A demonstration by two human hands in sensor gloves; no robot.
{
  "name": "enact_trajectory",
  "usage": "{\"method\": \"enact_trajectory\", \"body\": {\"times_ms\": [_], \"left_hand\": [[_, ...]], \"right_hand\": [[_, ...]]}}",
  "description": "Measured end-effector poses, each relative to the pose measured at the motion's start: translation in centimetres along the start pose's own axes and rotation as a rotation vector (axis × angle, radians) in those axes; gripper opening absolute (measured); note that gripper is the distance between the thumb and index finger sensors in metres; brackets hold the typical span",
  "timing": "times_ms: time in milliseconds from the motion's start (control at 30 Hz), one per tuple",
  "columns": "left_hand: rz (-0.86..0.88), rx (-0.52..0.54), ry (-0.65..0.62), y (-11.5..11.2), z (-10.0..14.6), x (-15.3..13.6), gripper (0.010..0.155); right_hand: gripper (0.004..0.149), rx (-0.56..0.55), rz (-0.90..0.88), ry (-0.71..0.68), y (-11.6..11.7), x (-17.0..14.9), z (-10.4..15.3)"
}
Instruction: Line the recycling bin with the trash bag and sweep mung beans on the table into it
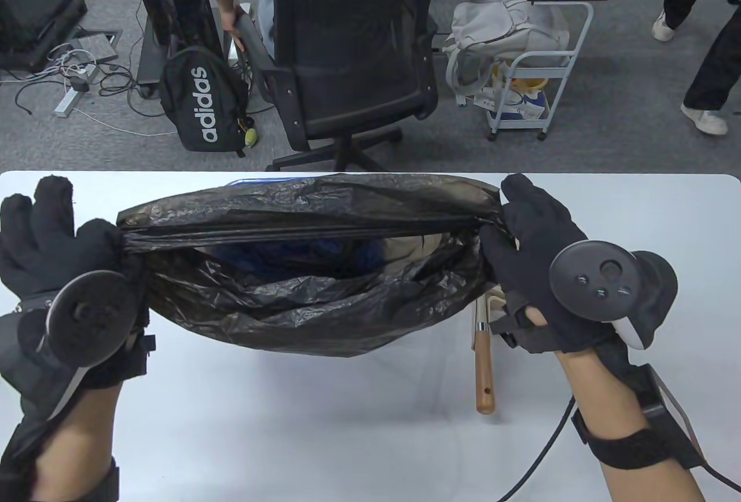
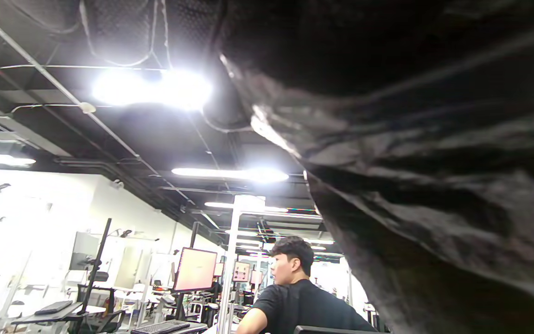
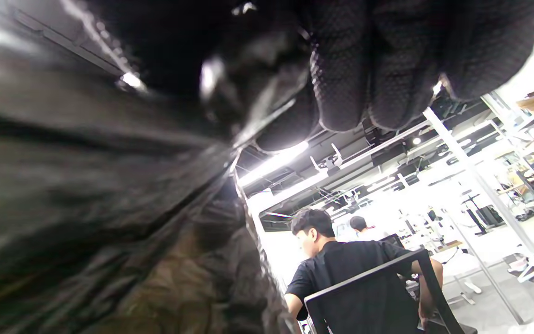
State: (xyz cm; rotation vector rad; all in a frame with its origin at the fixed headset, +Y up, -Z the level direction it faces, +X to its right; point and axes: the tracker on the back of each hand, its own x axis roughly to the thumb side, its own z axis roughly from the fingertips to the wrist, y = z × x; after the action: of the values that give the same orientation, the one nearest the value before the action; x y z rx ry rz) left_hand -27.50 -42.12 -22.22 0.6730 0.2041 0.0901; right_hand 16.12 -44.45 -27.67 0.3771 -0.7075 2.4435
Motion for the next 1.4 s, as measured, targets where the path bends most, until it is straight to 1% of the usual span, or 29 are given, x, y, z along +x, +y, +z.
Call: {"method": "enact_trajectory", "body": {"times_ms": [133,233,267,300,367,400,533,633,733,767,800,867,933,967,1000,1033,1100,1133,1200,1300,1400], "left_hand": [[-0.029,-0.043,0.047,-1.9,-2.5,-0.5,0.037],[-0.054,-0.104,0.077,-3.3,-4.1,-0.7,0.036],[-0.087,-0.136,0.077,-4.0,-4.7,-0.7,0.037],[-0.106,-0.150,0.075,-4.3,-4.9,-0.7,0.036],[-0.156,-0.188,0.056,-5.8,-5.7,-0.7,0.037],[-0.160,-0.219,0.044,-6.3,-6.0,-0.7,0.037],[-0.231,-0.415,0.056,-8.7,-7.5,-1.1,0.037],[-0.290,-0.511,0.094,-9.5,-8.4,-1.3,0.037],[-0.311,-0.586,0.126,-10.1,-9.2,-1.5,0.036],[-0.329,-0.639,0.139,-10.4,-9.5,-1.5,0.036],[-0.337,-0.686,0.150,-10.7,-9.8,-1.7,0.036],[-0.325,-0.732,0.177,-11.2,-10.2,-2.0,0.037],[-0.257,-0.700,0.193,-11.4,-10.3,-2.4,0.039],[-0.194,-0.679,0.207,-11.6,-10.3,-2.6,0.043],[-0.138,-0.671,0.213,-11.6,-10.3,-2.8,0.055],[-0.039,-0.658,0.205,-11.5,-10.2,-2.9,0.063],[0.110,-0.610,0.207,-11.2,-9.9,-2.9,0.073],[0.152,-0.583,0.205,-11.0,-9.8,-2.8,0.075],[0.219,-0.498,0.158,-10.0,-9.4,-2.2,0.079],[0.240,-0.395,0.105,-8.3,-8.7,-1.2,0.082],[0.283,-0.327,0.031,-6.8,-7.9,-0.1,0.081]], "right_hand": [[0.041,0.013,-0.008,0.042,1.7,0.0,-2.0],[0.041,0.073,-0.044,0.100,3.3,-0.3,-3.6],[0.041,0.103,-0.053,0.128,4.0,-0.6,-4.1],[0.041,0.120,-0.055,0.142,4.4,-0.8,-4.4],[0.041,0.185,-0.060,0.184,6.0,-1.7,-5.3],[0.041,0.206,-0.062,0.202,6.5,-2.0,-5.5],[0.041,0.326,-0.118,0.276,9.4,-3.8,-6.1],[0.043,0.370,-0.146,0.299,10.9,-4.4,-6.3],[0.043,0.381,-0.145,0.291,11.7,-4.4,-6.4],[0.042,0.396,-0.149,0.289,11.9,-4.3,-6.4],[0.042,0.421,-0.166,0.292,12.2,-4.4,-6.5],[0.041,0.450,-0.248,0.320,12.6,-4.6,-6.3],[0.040,0.470,-0.313,0.350,13.1,-4.9,-6.2],[0.040,0.480,-0.320,0.359,13.4,-5.0,-6.2],[0.040,0.483,-0.316,0.368,13.6,-5.2,-6.1],[0.040,0.480,-0.305,0.368,13.8,-5.3,-6.1],[0.040,0.465,-0.289,0.382,14.1,-5.5,-6.0],[0.040,0.468,-0.286,0.383,14.3,-5.6,-6.0],[0.040,0.477,-0.287,0.389,14.7,-5.8,-5.9],[0.040,0.483,-0.278,0.394,14.9,-6.0,-6.0],[0.040,0.479,-0.296,0.396,14.9,-6.2,-6.1]]}}
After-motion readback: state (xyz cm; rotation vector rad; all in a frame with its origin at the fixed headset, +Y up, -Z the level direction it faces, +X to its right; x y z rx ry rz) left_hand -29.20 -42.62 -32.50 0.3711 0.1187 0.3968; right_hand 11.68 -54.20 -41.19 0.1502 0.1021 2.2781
